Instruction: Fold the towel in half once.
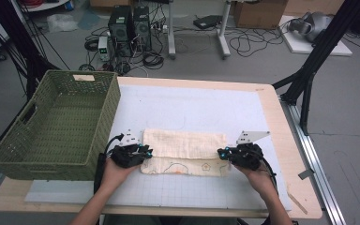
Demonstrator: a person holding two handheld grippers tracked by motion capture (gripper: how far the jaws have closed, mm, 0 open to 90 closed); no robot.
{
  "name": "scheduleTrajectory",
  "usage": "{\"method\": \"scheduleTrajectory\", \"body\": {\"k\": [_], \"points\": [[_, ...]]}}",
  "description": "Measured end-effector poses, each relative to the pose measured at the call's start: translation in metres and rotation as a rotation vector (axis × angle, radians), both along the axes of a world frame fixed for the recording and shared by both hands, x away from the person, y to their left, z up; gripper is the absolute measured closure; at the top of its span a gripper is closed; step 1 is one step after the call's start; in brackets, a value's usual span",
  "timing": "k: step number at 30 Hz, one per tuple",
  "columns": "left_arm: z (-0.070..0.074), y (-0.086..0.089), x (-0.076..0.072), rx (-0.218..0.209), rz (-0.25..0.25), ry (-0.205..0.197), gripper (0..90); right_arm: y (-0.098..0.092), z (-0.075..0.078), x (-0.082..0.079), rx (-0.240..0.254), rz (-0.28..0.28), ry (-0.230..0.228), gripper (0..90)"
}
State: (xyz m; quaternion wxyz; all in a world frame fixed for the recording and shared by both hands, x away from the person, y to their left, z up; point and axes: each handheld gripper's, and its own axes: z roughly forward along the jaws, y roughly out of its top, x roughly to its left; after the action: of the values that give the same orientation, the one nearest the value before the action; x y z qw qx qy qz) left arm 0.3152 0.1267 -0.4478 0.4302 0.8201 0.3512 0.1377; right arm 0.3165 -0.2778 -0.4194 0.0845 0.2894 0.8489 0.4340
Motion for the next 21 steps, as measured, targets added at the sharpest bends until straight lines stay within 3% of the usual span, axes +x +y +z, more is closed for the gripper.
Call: {"method": "scheduleTrajectory", "body": {"k": [2,4,6,10,15,21], "points": [[-0.002,-0.002,0.000,0.012,-0.007,-0.008,77.5,0.001,-0.001,0.000,-0.004,0.005,0.002,88.1],[-0.002,-0.004,0.000,0.021,-0.004,-0.021,88.0,0.001,-0.001,0.000,-0.007,0.006,0.001,88.1],[0.000,-0.003,0.000,0.022,-0.004,-0.033,88.9,0.001,0.000,0.000,-0.005,0.004,-0.001,88.0],[0.005,0.002,-0.002,-0.030,0.020,-0.058,89.3,0.000,0.001,0.000,-0.003,0.003,-0.003,88.1],[0.014,0.005,-0.002,-0.061,0.031,-0.074,89.2,-0.002,0.004,0.000,0.004,0.000,-0.012,88.1],[0.029,0.007,-0.008,-0.093,0.012,-0.097,89.2,-0.004,0.012,-0.004,0.018,-0.001,-0.035,88.1]]}}
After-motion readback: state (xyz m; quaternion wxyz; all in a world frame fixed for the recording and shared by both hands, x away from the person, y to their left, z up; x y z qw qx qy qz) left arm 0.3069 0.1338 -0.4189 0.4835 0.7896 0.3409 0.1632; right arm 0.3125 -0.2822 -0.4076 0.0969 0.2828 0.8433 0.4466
